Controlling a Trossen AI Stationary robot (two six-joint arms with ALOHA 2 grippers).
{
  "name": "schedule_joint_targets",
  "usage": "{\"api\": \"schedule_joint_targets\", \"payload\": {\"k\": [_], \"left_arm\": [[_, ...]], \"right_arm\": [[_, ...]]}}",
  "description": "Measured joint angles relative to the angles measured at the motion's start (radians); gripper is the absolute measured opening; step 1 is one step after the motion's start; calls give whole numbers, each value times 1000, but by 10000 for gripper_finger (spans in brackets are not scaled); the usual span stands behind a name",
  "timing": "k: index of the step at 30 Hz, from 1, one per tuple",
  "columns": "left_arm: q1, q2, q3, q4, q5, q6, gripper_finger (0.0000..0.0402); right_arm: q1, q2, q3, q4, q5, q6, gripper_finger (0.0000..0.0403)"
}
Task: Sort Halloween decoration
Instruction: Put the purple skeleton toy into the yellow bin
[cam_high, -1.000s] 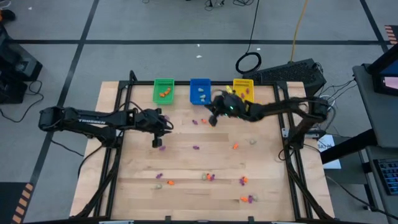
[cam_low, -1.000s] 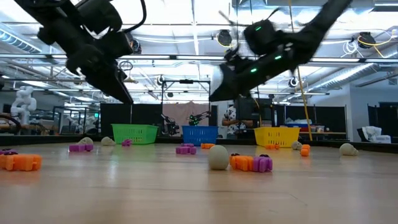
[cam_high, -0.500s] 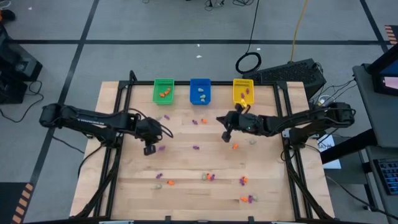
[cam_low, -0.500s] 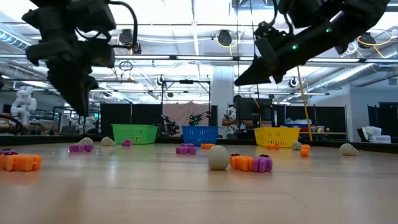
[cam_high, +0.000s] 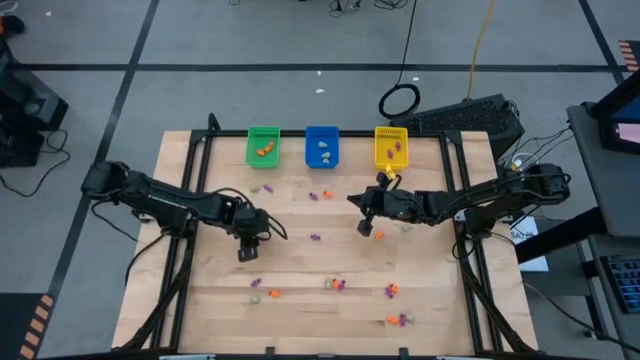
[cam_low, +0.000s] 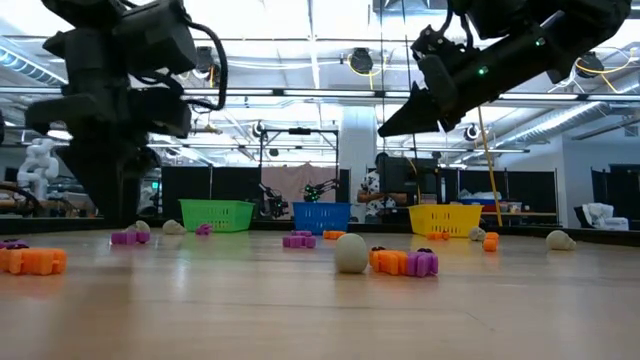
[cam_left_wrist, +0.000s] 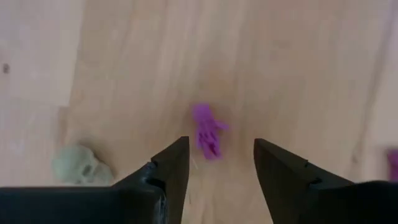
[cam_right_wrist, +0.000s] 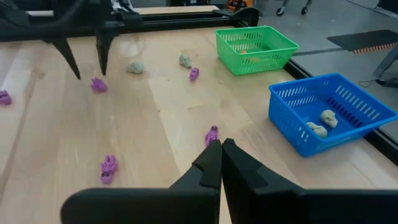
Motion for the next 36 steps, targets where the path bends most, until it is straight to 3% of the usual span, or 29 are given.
{"api": "schedule_joint_targets", "payload": {"k": [5,9,19,31,36], "left_arm": [[1,66,0,5,-63,-31,175],[1,100,3,2,-67,-30,151],[16,110,-1,77,-55,52,12],[150,130,67,594,-38,157,9],[193,217,176,680,20,214,9]], "right_arm": [[0,0,0,-4,0,0,0],[0,0,0,-5,0,0,0],[20,-12,0,-26,-2,-46,0],[26,-195,0,-141,27,-107,0],[24,-294,0,-182,76,-140,0]]}}
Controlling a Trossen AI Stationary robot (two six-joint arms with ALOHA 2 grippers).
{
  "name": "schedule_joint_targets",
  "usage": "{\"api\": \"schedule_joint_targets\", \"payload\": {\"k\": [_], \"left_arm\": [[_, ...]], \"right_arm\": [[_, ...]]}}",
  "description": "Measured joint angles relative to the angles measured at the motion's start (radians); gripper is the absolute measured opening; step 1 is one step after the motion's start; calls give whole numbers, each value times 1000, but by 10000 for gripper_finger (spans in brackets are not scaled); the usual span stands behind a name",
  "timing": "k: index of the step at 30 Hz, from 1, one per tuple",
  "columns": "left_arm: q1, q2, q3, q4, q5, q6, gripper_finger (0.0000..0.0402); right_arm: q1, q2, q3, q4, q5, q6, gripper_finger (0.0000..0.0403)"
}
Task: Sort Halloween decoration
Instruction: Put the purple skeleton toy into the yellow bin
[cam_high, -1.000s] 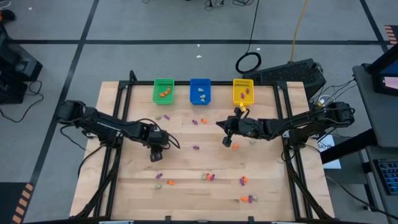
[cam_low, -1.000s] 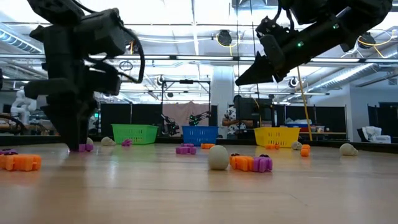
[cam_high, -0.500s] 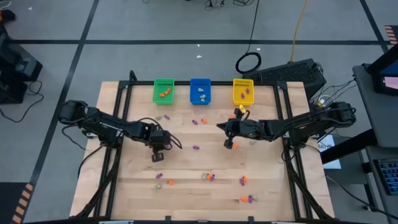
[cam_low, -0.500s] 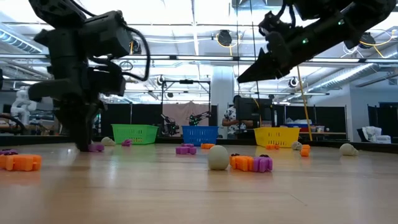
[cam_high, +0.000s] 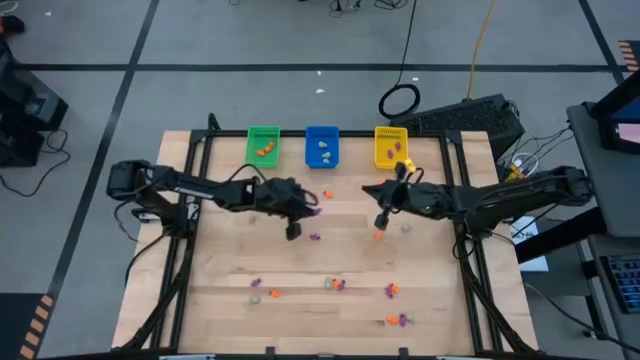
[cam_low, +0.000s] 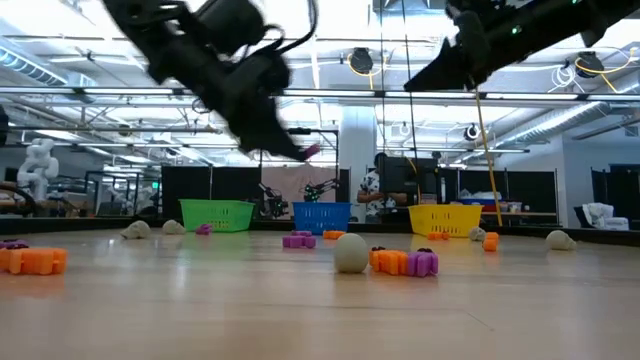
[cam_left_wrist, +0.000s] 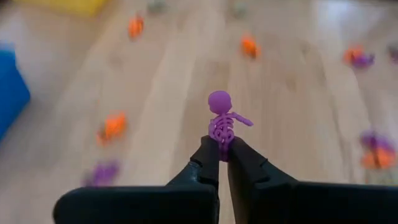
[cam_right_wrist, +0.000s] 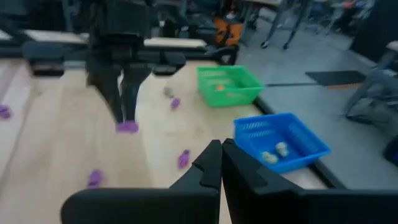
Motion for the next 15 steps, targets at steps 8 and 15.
{"api": "schedule_joint_targets", "payload": {"k": [8,15], "left_arm": [[59,204,197,173,2,16,8],[97,343,349,261,1,-9,8]], "right_arm": [[-10,-134,0,-40,30,-48,0],[-25,-187,0,-64,50,-72,0]]}}
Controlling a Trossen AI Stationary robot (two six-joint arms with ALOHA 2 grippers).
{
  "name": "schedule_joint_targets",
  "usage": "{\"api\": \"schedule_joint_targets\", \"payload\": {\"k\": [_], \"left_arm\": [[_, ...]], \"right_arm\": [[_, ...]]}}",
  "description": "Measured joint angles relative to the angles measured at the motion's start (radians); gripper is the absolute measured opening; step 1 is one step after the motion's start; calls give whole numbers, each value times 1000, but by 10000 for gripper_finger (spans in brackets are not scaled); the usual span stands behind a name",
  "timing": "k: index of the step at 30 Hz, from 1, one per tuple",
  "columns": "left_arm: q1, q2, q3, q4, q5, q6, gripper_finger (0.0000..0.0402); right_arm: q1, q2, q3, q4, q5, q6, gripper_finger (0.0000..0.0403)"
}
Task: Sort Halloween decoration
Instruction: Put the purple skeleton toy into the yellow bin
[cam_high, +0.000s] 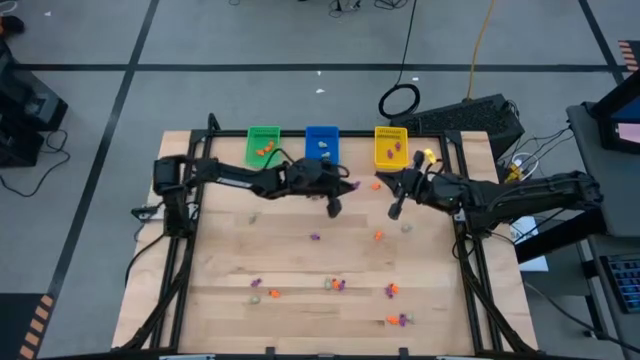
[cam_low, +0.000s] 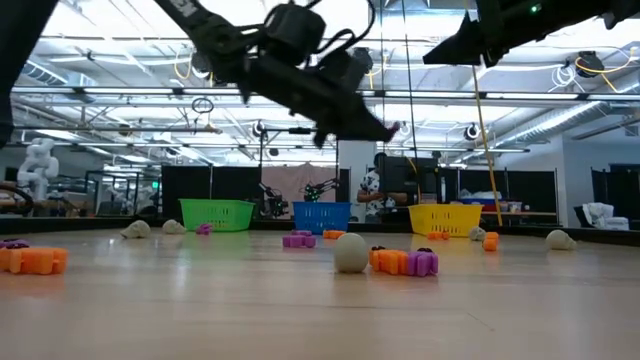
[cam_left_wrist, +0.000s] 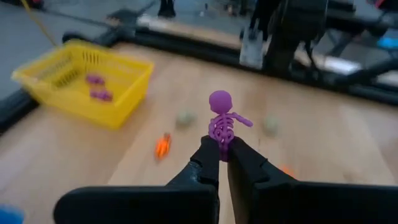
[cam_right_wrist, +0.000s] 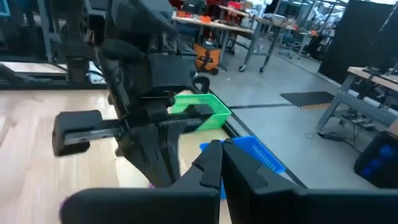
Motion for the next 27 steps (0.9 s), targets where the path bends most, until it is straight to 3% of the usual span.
{"api": "schedule_joint_targets", "payload": {"k": [11,27], "left_arm": [[62,250,325,-56,3,-1,8],[163,556,842,-427,29,-4,8]], "right_arm": [[-8,-5,0,-5,6,0,0],[-8,-5,0,-5,52,-6,0]]}}
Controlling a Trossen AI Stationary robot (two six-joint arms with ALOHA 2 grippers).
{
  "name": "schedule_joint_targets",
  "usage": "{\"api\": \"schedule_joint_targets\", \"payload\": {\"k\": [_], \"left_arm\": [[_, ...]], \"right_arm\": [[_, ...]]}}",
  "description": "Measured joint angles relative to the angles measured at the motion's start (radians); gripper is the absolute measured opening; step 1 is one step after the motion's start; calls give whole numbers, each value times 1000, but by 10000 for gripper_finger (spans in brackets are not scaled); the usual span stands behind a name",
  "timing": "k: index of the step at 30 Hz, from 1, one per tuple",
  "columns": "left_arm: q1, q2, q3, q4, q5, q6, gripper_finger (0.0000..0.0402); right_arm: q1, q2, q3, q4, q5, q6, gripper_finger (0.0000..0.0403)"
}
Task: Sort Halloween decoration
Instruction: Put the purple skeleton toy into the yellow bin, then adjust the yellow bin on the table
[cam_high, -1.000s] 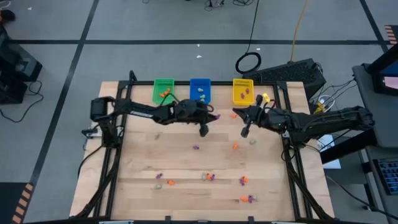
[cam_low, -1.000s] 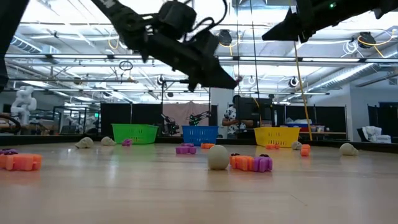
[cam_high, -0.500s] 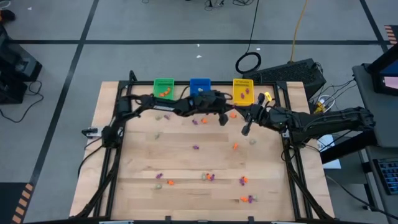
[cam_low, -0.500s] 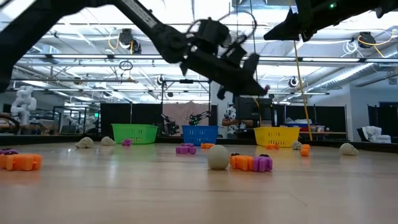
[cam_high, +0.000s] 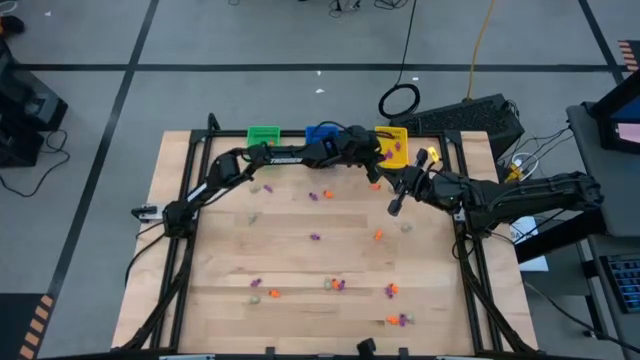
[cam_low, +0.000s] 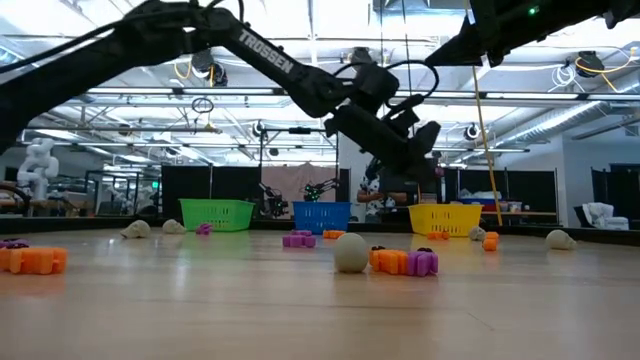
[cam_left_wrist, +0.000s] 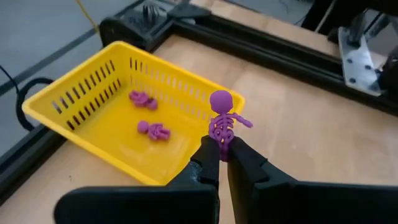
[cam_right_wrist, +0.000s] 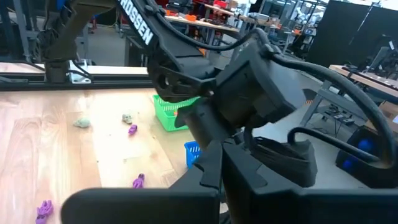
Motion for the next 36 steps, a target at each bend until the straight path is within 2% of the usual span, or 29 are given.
{"api": "schedule_joint_targets", "payload": {"k": [15,25,29,33,36], "left_arm": [[31,70,36,-32,15,-26,12],[29,69,37,-18,22,-25,98],[28,61,36,-6,22,-17,118],[28,46,37,-2,48,-1,110],[23,31,36,-14,71,36,81]], "right_arm": [[0,0,0,0,0,6,0],[0,0,0,0,0,7,0],[0,0,0,0,0,7,0],[0,0,0,0,0,7,0],[0,0,0,0,0,3,0]]}}
